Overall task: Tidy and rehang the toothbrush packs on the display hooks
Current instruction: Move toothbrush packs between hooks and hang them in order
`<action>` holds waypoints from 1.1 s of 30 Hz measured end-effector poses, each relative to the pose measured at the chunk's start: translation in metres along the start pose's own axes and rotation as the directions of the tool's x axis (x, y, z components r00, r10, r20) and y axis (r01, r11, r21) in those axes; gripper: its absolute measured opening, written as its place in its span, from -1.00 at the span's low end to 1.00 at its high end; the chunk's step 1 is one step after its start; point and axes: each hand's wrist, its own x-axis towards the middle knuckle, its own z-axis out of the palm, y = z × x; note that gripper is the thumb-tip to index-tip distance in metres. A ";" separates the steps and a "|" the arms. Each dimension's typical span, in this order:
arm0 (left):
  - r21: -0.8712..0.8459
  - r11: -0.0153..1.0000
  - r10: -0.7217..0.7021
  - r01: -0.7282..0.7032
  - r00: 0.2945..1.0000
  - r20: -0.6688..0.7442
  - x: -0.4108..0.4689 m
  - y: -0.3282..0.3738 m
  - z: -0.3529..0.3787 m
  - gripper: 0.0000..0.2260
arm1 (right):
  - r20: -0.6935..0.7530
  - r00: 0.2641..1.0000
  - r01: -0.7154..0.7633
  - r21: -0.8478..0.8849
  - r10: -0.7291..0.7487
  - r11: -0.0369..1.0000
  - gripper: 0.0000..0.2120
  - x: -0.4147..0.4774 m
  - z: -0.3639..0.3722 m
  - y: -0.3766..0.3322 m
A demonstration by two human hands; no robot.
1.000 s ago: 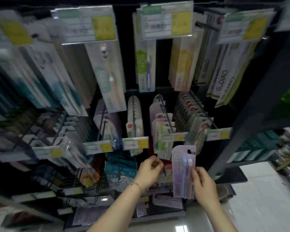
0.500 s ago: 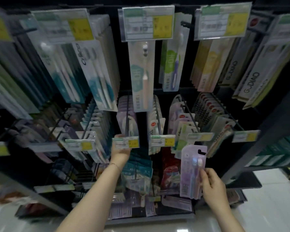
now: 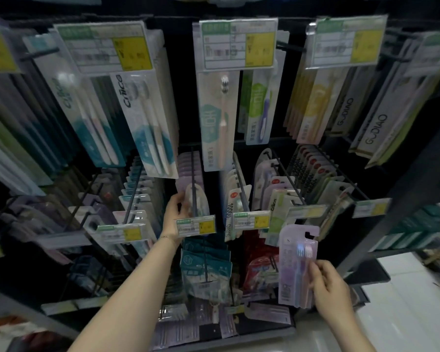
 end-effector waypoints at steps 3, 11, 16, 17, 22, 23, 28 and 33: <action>-0.018 1.000 0.026 -0.026 1.000 -0.004 -0.001 -0.005 -0.002 -0.85 | -0.020 1.000 -0.005 -0.006 0.005 1.000 -0.82 0.000 -0.001 0.002; -0.119 0.993 -0.025 0.027 0.999 0.020 -0.003 -0.002 0.002 -0.87 | -0.014 1.000 0.001 -0.029 -0.002 1.000 -0.83 0.000 0.001 -0.004; 0.040 0.998 0.054 -0.053 0.998 -0.031 -0.007 0.002 -0.001 -0.91 | 0.000 1.000 0.007 -0.026 -0.007 1.000 -0.82 -0.002 0.003 -0.003; 0.021 0.999 0.050 -0.049 0.998 -0.043 -0.006 0.001 -0.001 -0.87 | 0.005 1.000 0.012 -0.024 -0.012 1.000 -0.82 -0.003 0.004 -0.003; 0.043 0.998 0.038 -0.035 0.997 -0.063 -0.007 -0.001 -0.004 -0.80 | 0.034 0.999 0.009 -0.020 -0.008 1.000 -0.82 -0.007 0.006 -0.002; 0.043 0.998 0.041 -0.039 0.997 -0.062 -0.009 0.000 -0.005 -0.80 | 0.043 0.999 0.009 -0.022 -0.008 1.000 -0.83 -0.008 0.006 -0.002; 0.007 1.000 0.027 -0.027 1.000 -0.015 -0.012 -0.006 -0.010 -0.78 | 0.075 0.997 0.011 -0.021 -0.010 1.000 -0.82 -0.010 0.010 0.000; -0.042 0.999 -0.034 0.034 0.999 -0.002 -0.035 0.007 -0.009 -0.81 | 0.121 0.993 0.017 -0.022 -0.014 1.000 -0.82 -0.012 0.018 -0.002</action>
